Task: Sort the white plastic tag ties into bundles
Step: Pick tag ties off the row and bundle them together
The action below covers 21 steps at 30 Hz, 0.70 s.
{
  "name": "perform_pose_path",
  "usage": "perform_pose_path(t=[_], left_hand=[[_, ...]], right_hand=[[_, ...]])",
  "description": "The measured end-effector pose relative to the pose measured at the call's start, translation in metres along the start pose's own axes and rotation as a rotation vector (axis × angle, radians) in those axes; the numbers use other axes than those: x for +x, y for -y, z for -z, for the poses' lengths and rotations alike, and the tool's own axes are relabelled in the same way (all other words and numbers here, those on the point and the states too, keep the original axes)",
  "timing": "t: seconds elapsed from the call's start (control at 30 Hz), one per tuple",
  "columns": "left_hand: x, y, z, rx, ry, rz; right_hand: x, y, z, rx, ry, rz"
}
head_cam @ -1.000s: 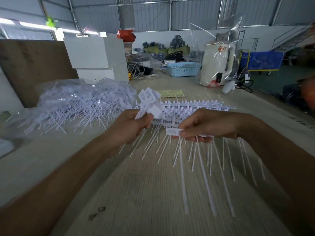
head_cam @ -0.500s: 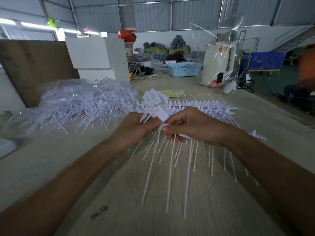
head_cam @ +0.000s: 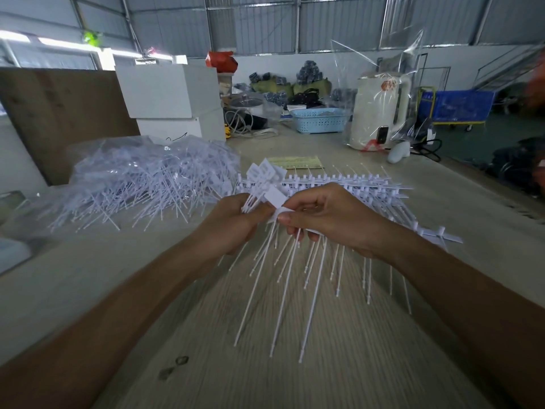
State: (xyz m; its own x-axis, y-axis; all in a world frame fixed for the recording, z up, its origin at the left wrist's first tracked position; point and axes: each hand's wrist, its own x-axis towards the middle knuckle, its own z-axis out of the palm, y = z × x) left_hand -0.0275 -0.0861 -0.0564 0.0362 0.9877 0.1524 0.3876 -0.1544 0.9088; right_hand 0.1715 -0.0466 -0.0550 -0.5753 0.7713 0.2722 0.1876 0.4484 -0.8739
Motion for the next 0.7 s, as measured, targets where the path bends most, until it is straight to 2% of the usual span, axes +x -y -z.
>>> perform_pose_path(t=[0.23,0.37,0.47,0.6,0.7], left_hand=[[-0.001,0.000,-0.001,-0.040,0.036,0.054],[-0.002,-0.001,0.001,-0.046,0.055,0.095],[-0.002,-0.002,0.002,-0.108,0.050,0.062],[-0.001,-0.003,0.000,-0.145,-0.001,0.018],[0.000,-0.003,-0.001,-0.126,-0.052,0.030]], right_hand=[[0.001,0.001,-0.001,-0.008,-0.003,0.014],[0.000,0.002,0.001,0.066,0.009,0.011],[0.000,0.002,0.001,0.073,0.002,-0.036],[0.000,0.000,-0.004,-0.017,0.019,-0.111],[0.001,0.003,-0.010,-0.211,-0.050,0.026]])
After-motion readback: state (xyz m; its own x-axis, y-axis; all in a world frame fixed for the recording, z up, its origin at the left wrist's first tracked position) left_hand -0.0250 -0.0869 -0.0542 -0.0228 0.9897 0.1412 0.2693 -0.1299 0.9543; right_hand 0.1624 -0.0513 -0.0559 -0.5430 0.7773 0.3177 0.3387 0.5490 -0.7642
